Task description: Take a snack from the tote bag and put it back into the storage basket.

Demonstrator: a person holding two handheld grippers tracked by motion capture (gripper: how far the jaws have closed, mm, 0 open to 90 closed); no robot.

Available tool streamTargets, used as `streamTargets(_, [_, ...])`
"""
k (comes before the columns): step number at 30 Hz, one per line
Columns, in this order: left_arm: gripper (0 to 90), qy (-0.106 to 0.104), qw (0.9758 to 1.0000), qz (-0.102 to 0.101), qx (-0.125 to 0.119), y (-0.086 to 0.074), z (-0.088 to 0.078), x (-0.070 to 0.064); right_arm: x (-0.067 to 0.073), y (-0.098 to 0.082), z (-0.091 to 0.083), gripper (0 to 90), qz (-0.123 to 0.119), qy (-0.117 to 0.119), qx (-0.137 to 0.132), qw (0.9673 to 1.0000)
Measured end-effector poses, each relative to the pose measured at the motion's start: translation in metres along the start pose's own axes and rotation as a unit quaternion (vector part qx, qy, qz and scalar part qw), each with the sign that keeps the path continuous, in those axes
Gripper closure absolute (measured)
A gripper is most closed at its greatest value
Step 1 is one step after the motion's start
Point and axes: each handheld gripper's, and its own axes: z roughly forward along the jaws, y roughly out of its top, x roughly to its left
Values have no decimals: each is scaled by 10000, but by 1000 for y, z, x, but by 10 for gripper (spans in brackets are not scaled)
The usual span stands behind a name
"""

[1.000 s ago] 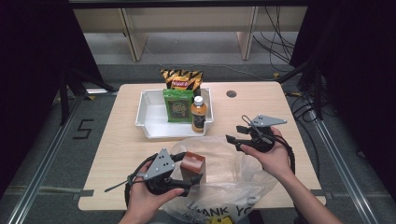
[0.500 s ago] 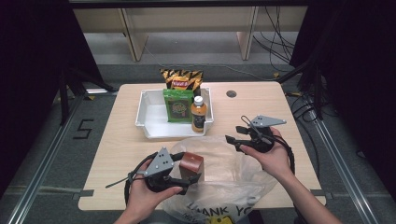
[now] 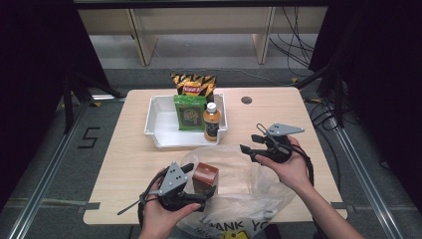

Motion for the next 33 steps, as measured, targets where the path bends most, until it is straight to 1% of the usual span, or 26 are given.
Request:
streamTargets(1, [68, -19, 10000, -33, -36, 0, 1, 0, -1, 0, 0, 408, -56, -30, -13, 10000])
streamTargets(2, [69, -3, 10000, -62, -54, -1, 1, -1, -1, 0, 0, 408, -54, -13, -14, 10000])
streamTargets(4, [68, 78, 10000, -52, -28, 1, 2, -3, -1, 0, 0, 407, -69, -15, -16, 10000])
streamTargets(6, [68, 108, 9999, -49, -43, 1, 3, -3, -1, 0, 0, 407, -76, -19, -12, 10000])
streamTargets(8, [72, 142, 9998, -133, -24, 0, 5, -4, -1, 0, 1, 407, -92, -20, -12, 10000])
streamTargets(9, [74, 121, 9998, -170, -50, -1, 7, -4, -1, -1, 0, 406, -105, -53, -3, 9999])
streamTargets(10, [77, 143, 9998, -159, -11, -1, 7, -4, -1, -1, 1, 406, -96, -55, -29, 9999])
streamTargets(11, [78, 143, 9998, -164, -15, -1, 8, -5, -3, 0, 0, 406, -183, -42, -15, 9998])
streamTargets(13, [78, 186, 9997, -165, 11, -1, 9, -7, -3, 0, 1, 406, -156, -60, -30, 9999])
streamTargets(14, [78, 153, 9998, -159, -7, -1, 11, -7, -3, 0, 0, 406, -159, -58, -26, 9999])
streamTargets(17, [81, 213, 9996, -173, 20, 0, 12, -8, -3, 0, 1, 406, -161, 11, -34, 9999])
streamTargets(18, [84, 205, 9997, -158, -13, 0, 14, -8, -3, 0, 1, 406, -137, 39, -45, 9999])
streamTargets(20, [89, 291, 9994, -158, 10, 1, 14, -9, -4, 0, 1, 406, -131, 15, -41, 9999])
streamTargets(21, [94, 292, 9994, -169, 0, 2, 15, -9, -4, 0, 0, 406, -132, 0, -5, 9999])
streamTargets(22, [99, 308, 9993, -202, -8, 1, 16, -8, -4, -1, 1, 406, -125, -32, -64, 9999])
streamTargets(23, [105, 333, 9993, -194, 10, 1, 16, -8, -4, 0, 0, 406, -134, -20, -5, 9999])
streamTargets(24, [113, 331, 9993, -198, -5, 1, 17, -8, -3, -1, 1, 406, -72, -22, -19, 10000])
streamTargets(25, [122, 339, 9992, -224, -22, 0, 18, -9, -4, -1, 1, 406, -131, -8, -15, 9999])
streamTargets(26, [133, 358, 9991, -206, -1, 0, 18, -9, -3, -1, 1, 406, -93, -9, -18, 10000])
streamTargets(27, [142, 363, 9991, -206, 22, -1, 18, -9, -4, -1, 2, 406, -159, -12, -46, 9999])
streamTargets(28, [147, 360, 9991, -218, 20, -2, 19, -9, -3, -2, 2, 406, -67, 22, -16, 10000])
streamTargets(29, [154, 326, 9992, -222, -2, -2, 19, -9, -3, -2, 2, 406, -122, -15, -56, 9999])
streamTargets(30, [168, 325, 9992, -218, -12, -3, 19, -9, -4, -1, 2, 406, -174, -18, 0, 9998])
streamTargets(31, [185, 349, 9992, -200, 1, -3, 19, -10, -4, -1, 2, 406, -177, 12, 40, 9998])
streamTargets(33, [216, 320, 9993, -188, -8, -3, 18, -10, -4, -1, 2, 406, -158, 40, 34, 9999])
